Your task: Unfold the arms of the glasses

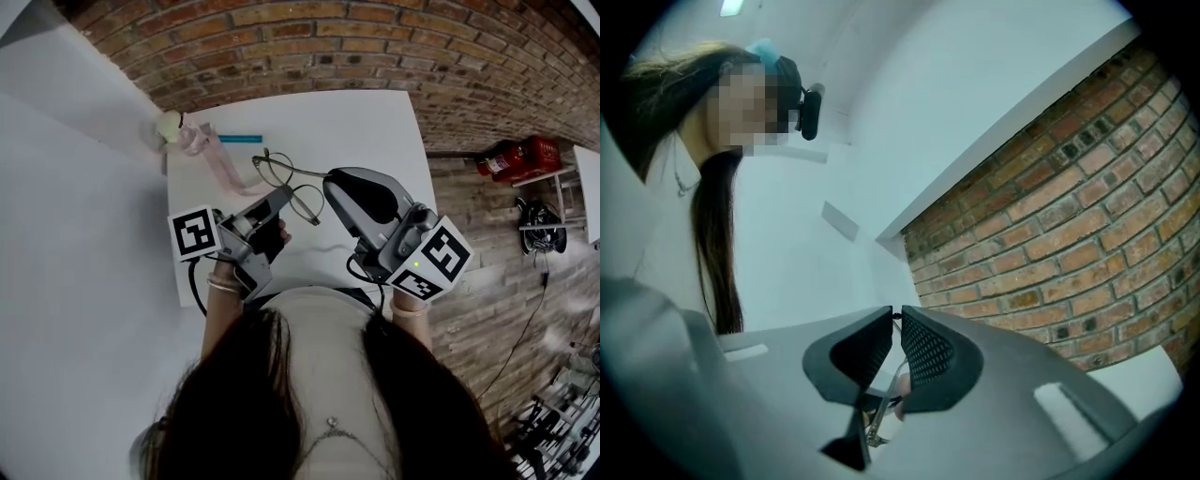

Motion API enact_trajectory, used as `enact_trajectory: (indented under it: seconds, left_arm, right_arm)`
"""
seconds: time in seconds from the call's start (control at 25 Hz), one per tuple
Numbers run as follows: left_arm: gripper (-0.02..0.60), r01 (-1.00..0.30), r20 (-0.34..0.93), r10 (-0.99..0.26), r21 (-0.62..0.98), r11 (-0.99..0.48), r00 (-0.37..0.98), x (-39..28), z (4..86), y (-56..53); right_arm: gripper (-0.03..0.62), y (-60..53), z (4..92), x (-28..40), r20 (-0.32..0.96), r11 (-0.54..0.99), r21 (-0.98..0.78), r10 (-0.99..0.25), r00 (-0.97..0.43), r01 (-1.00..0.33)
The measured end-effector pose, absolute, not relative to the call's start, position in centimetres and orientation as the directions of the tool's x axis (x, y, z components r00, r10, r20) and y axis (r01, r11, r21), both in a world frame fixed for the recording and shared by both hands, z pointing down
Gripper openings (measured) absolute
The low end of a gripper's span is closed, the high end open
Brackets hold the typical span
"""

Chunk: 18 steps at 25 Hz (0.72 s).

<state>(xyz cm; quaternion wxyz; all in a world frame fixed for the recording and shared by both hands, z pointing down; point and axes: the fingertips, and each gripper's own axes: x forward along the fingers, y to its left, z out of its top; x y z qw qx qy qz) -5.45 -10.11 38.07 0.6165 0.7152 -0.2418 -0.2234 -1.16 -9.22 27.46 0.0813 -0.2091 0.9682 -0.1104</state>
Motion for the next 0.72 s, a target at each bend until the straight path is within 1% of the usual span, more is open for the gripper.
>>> enact_trajectory:
  seconds: [0.72]
  left_arm:
    - [0.02, -0.103, 0.015, -0.589, 0.988, -0.116, 0.808, -3.8, 38.4, -9.1]
  right_arm:
    - [0.035, -9.8, 26.1, -0.5, -0.128, 0.884, -0.228, -0.443, -0.887, -0.409]
